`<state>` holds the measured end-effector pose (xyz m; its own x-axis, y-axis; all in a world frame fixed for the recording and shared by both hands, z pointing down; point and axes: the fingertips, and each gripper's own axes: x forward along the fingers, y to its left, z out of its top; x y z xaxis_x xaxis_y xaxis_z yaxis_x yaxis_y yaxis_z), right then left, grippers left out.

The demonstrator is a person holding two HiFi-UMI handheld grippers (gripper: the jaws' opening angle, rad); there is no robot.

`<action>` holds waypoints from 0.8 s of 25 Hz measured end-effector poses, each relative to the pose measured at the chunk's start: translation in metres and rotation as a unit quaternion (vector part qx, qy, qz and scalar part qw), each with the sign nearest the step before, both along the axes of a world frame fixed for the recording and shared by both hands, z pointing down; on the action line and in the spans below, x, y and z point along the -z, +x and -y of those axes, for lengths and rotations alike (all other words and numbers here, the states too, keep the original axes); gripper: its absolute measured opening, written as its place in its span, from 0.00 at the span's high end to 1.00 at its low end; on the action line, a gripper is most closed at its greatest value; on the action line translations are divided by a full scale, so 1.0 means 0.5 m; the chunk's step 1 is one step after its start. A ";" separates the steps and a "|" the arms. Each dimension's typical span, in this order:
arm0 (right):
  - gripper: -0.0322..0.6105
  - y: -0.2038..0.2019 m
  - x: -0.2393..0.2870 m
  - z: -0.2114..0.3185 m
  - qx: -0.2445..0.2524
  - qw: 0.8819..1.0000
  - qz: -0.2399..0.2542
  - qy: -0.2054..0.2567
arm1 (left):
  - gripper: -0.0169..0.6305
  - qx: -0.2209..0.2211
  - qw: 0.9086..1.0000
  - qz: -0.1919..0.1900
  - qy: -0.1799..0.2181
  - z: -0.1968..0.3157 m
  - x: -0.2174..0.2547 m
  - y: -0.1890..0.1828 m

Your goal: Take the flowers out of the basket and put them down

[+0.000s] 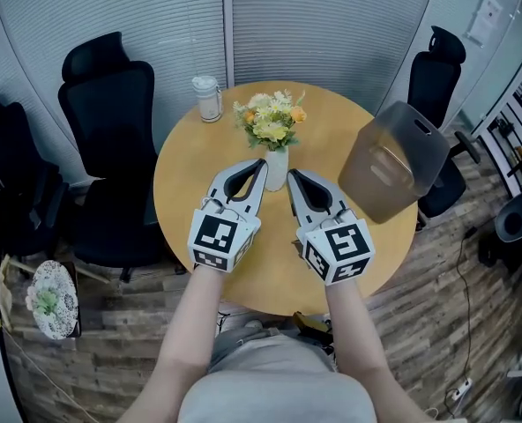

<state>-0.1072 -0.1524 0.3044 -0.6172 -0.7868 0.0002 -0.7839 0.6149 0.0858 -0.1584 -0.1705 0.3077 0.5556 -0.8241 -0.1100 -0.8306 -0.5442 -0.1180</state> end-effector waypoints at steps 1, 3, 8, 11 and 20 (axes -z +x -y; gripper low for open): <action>0.91 -0.001 0.003 -0.003 -0.001 1.000 -0.003 0.006 | 0.97 0.002 1.000 -0.002 -0.001 -0.001 0.000 -0.001; 0.91 -0.003 0.009 -0.006 -0.001 1.000 -0.005 0.016 | 0.97 0.005 1.000 -0.002 -0.001 -0.002 0.002 -0.003; 0.91 0.003 0.020 -0.011 0.000 0.999 0.027 0.024 | 0.97 0.010 1.000 -0.005 0.002 -0.004 0.010 -0.002; 0.91 0.004 0.012 -0.007 -0.007 0.999 0.029 0.016 | 0.97 0.013 1.000 -0.003 0.003 -0.005 0.010 -0.003; 0.91 0.002 -0.001 0.006 -0.002 0.999 0.047 -0.001 | 0.97 0.012 1.000 -0.001 0.009 -0.001 0.014 -0.001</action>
<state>-0.1064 -0.1553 0.3049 -0.6114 -0.7894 -0.0555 -0.7909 0.6119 0.0099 -0.1588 -0.1700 0.3005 0.5349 -0.8355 -0.1262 -0.8440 -0.5211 -0.1272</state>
